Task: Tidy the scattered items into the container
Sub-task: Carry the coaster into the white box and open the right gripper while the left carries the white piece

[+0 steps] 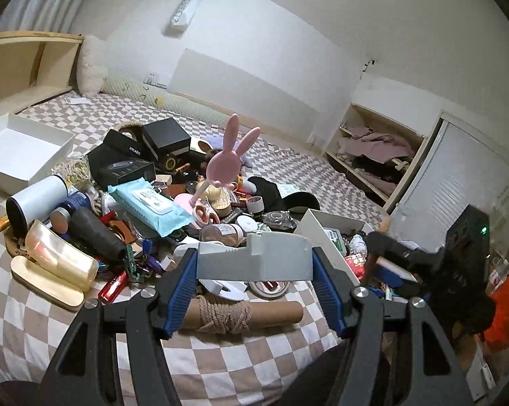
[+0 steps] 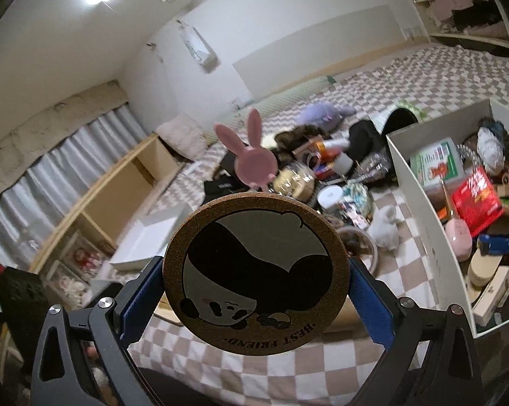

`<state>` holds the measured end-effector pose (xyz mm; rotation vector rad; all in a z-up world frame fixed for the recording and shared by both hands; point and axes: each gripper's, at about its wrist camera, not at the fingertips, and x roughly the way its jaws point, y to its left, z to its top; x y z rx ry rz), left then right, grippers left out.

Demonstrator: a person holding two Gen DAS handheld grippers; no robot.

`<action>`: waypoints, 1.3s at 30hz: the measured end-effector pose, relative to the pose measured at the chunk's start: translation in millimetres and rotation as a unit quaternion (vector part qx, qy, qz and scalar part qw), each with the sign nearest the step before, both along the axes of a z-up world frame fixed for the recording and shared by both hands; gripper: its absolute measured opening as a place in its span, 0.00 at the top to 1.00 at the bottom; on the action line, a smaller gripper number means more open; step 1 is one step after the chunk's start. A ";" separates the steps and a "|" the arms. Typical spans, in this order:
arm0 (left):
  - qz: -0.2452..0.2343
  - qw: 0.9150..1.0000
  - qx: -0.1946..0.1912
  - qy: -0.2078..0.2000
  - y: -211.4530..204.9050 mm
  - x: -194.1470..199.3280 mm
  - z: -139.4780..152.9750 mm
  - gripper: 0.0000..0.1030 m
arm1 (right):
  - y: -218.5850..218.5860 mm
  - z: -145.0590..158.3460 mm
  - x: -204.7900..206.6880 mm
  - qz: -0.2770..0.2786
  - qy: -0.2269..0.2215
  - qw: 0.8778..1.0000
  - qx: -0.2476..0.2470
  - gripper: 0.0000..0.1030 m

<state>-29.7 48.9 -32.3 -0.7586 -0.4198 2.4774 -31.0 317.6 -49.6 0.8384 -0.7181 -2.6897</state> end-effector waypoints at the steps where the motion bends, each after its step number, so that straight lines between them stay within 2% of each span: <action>1: 0.000 1.000 -0.001 0.001 0.4 1.7 1.0 0.37 | 1.3 4.7 1.8 0.000 0.004 1.000 -0.001 0.02; 5: -0.004 1.000 -0.001 0.003 3.1 7.6 4.5 0.37 | 18.0 21.5 8.8 0.001 0.013 1.000 -0.015 0.02; 14: -0.025 0.999 -0.003 0.023 23.4 13.5 20.5 0.37 | 92.9 69.6 39.9 -0.096 0.048 0.993 0.057 0.02; 19: -0.047 0.998 0.003 0.037 43.3 14.2 31.2 0.37 | 136.6 80.3 52.6 -0.145 0.048 0.985 0.079 0.02; 29: -0.085 0.995 0.012 0.051 86.5 11.0 47.8 0.37 | 206.5 56.9 45.3 -0.211 -0.010 0.972 0.103 0.02; 34: -0.107 0.992 0.010 0.060 111.0 8.3 57.7 0.37 | 229.4 35.7 24.1 -0.210 -0.057 0.970 0.104 0.02; 39: -0.134 0.989 0.011 0.066 137.7 7.2 66.7 0.37 | 238.1 13.0 9.5 -0.198 -0.100 0.967 0.127 0.02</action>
